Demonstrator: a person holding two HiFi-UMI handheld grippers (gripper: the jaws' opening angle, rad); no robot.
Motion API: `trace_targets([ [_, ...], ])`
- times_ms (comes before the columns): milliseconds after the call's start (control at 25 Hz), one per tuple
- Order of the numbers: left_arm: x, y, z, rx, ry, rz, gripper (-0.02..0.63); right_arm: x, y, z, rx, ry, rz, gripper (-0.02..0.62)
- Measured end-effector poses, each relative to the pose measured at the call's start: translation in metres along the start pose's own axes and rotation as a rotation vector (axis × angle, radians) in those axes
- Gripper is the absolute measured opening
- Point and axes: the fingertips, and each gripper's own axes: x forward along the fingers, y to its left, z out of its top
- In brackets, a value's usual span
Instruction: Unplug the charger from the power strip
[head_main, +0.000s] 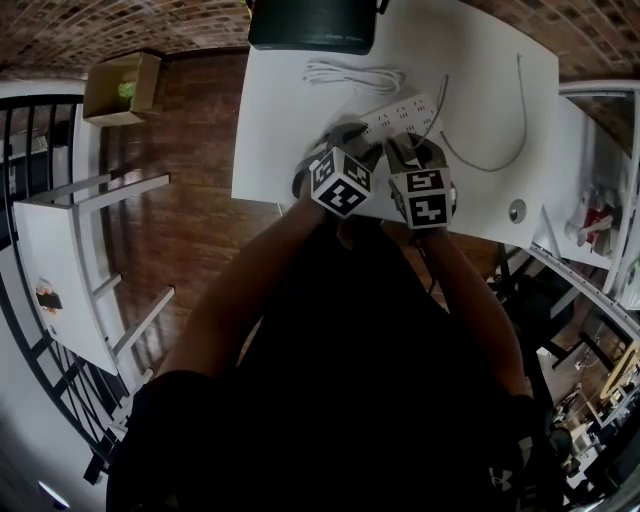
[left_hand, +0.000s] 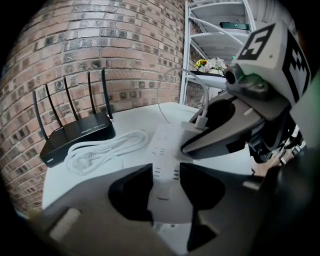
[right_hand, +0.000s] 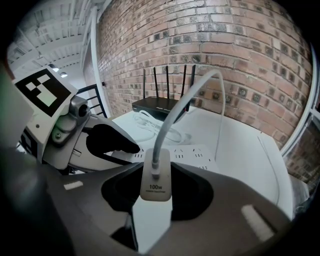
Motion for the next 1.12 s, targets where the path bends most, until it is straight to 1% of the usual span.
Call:
trace_targets([
  [160, 0.001, -0.001, 0.001, 0.000, 0.005, -0.005, 0.172, -0.001, -0.002, 0.000, 0.016, -0.001, 0.002, 0.140],
  [400, 0.002, -0.003, 0.000, 0.006, 0.005, -0.009, 0.172, -0.002, -0.001, -0.002, -0.007, 0.011, -0.009, 0.141],
  [760, 0.002, -0.005, 0.001, 0.011, 0.004, -0.013, 0.172, -0.004, -0.001, -0.002, -0.002, 0.014, -0.013, 0.140],
  [1000, 0.004, -0.003, 0.001, 0.002, -0.005, -0.007, 0.172, -0.018, 0.004, 0.024, -0.058, -0.072, -0.018, 0.140],
  [1120, 0.004, -0.003, 0.000, 0.001, -0.006, -0.006, 0.172, -0.020, 0.001, 0.025, -0.038, -0.076, -0.020, 0.140],
])
